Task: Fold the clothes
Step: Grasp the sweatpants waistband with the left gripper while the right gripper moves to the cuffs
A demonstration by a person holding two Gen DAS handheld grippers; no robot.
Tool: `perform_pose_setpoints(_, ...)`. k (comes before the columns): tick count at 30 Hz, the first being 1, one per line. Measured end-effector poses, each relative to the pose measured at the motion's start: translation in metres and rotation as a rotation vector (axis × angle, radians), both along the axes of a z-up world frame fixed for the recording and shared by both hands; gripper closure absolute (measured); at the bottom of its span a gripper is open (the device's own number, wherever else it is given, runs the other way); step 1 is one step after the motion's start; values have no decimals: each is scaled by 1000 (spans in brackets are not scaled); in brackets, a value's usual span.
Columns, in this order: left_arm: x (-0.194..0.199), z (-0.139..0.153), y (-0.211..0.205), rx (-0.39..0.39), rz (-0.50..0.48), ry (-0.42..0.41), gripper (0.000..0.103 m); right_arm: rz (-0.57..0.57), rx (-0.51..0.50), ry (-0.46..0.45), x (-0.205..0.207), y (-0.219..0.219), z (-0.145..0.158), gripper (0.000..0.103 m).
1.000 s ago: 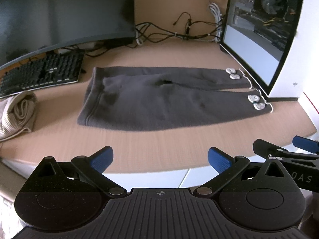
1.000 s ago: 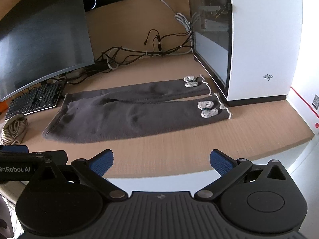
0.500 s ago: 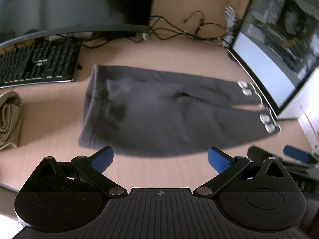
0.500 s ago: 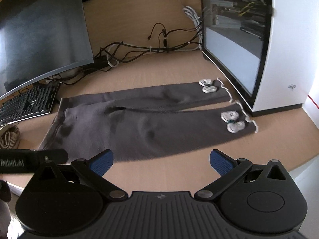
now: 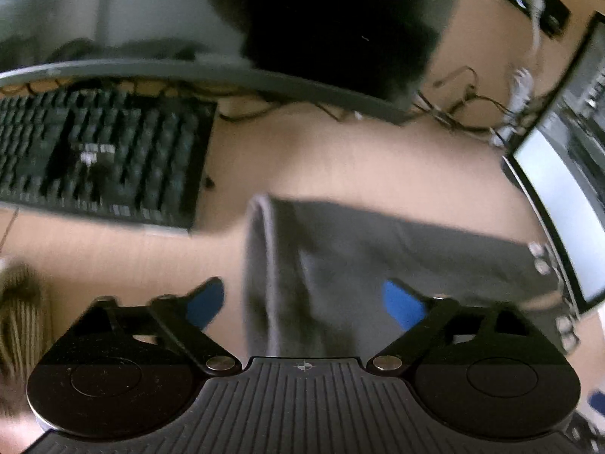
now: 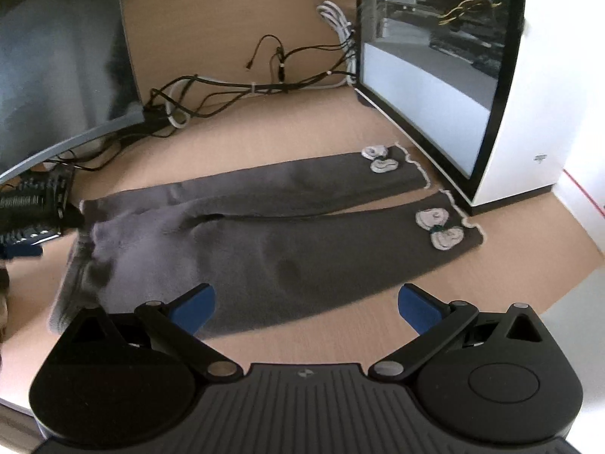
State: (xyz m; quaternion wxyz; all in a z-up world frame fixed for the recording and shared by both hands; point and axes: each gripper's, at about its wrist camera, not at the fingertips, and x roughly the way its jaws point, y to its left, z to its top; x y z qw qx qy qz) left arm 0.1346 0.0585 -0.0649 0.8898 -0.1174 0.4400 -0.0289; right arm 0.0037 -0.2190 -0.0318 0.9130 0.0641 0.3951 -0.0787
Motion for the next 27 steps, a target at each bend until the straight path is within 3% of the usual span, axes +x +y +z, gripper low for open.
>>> perform_pose_setpoints(10,64,-21,-2,56,29,16,29,-111,-1,37,-6,-26,-2,0)
perform_pose_setpoints(12,71,-25,-8,64,26,31,24,-118,11,27,-3,-33,0,0)
perform_pose_setpoints(20,77,-32,-28,119,23,59,25,32,67,46,63,-49,-30,0)
perform_pose_setpoints(22,76,-31,-30,136,34,61,30,76,72,72,83,-46,-41,0)
perform_pose_setpoints(27,75,-28,-29,195,61,55,54,117,85,106,111,-48,-59,0)
